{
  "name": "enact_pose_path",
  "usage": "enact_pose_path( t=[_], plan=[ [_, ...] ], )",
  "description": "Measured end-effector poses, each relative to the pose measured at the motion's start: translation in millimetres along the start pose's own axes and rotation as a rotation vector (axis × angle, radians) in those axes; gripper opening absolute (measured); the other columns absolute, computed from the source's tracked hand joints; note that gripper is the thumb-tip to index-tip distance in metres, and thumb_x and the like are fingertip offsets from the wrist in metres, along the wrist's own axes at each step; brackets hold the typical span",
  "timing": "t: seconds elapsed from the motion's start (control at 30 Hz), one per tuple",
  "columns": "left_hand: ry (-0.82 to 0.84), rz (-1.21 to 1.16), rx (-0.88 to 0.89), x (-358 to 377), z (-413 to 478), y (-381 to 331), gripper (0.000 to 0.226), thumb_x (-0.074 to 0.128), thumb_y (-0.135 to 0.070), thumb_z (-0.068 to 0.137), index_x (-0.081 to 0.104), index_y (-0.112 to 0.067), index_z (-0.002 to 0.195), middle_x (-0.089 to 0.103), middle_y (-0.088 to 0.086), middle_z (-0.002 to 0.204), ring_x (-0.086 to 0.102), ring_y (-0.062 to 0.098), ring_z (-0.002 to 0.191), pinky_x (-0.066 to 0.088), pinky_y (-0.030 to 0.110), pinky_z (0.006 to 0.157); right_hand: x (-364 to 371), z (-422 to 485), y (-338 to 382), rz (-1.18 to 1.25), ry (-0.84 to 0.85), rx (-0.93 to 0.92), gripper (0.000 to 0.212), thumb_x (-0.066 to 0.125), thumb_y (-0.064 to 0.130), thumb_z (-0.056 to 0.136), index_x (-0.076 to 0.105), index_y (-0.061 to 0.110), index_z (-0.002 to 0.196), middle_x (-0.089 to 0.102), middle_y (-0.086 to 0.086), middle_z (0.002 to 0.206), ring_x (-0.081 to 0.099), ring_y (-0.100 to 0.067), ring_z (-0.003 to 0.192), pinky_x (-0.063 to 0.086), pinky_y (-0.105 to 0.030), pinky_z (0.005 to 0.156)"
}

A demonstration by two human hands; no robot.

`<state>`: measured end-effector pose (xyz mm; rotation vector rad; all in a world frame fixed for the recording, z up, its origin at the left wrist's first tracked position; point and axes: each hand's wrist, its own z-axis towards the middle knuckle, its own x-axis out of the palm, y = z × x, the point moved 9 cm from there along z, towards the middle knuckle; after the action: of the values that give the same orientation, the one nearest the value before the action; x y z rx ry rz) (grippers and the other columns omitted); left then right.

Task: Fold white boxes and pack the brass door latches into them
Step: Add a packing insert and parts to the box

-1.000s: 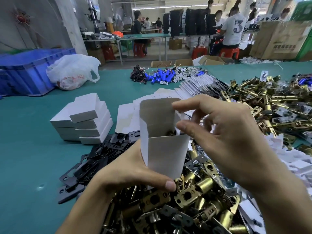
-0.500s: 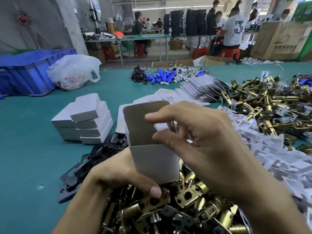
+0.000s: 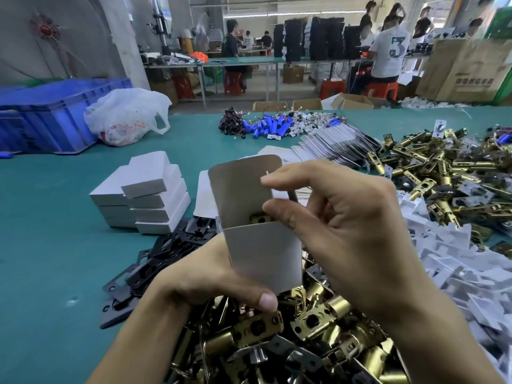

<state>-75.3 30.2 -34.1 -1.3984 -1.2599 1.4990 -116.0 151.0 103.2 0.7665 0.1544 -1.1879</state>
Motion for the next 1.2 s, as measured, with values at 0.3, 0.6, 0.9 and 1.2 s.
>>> enact_pose_path(
  t=[0.3,0.6,0.9,1.2],
  plan=[
    [0.087,-0.117,0.156,11.6,2.6,-22.0,0.056,0.085,-0.013,0.063,0.07,-0.043,0.108,0.068,-0.014,0.095,0.064,0.005,0.091,0.052,0.021,0.074,-1.9,-2.6,-29.9,-0.201,0.145,0.157,0.024,0.057,0.042,0.092,0.073,0.027,0.082,0.058,0.017,0.097,0.052,0.0,0.08,0.041,-0.019,0.069],
    [0.051,-0.18,0.178,10.9,5.1,-26.3,0.07,0.082,-0.013,0.066,0.06,-0.03,0.13,0.068,-0.005,0.117,0.064,0.015,0.109,0.052,0.023,0.086,6.8,-9.8,-36.8,-0.404,0.287,0.214,0.052,0.02,0.055,0.097,0.052,0.03,0.065,0.037,0.019,0.116,0.03,-0.009,0.104,0.023,-0.023,0.08],
    [-0.106,-0.417,0.175,-8.8,7.6,-13.9,0.055,0.078,-0.02,0.057,0.071,-0.025,0.111,0.073,0.008,0.104,0.072,0.024,0.094,0.061,0.036,0.07,-5.3,-5.0,-48.8,-0.067,0.098,0.247,0.023,0.043,0.039,0.096,0.062,0.042,0.108,0.053,0.019,0.105,0.054,0.0,0.096,0.042,-0.015,0.073],
    [-0.415,-0.551,0.194,-70.3,-8.9,5.7,0.09,0.075,-0.022,0.049,0.052,-0.005,0.135,0.058,0.031,0.119,0.062,0.056,0.105,0.059,0.042,0.052,40.8,-48.9,-130.8,-0.262,0.496,0.594,0.018,0.046,0.026,0.1,0.06,0.035,0.106,0.065,0.007,0.084,0.062,-0.01,0.069,0.055,-0.042,0.072]
  ],
)
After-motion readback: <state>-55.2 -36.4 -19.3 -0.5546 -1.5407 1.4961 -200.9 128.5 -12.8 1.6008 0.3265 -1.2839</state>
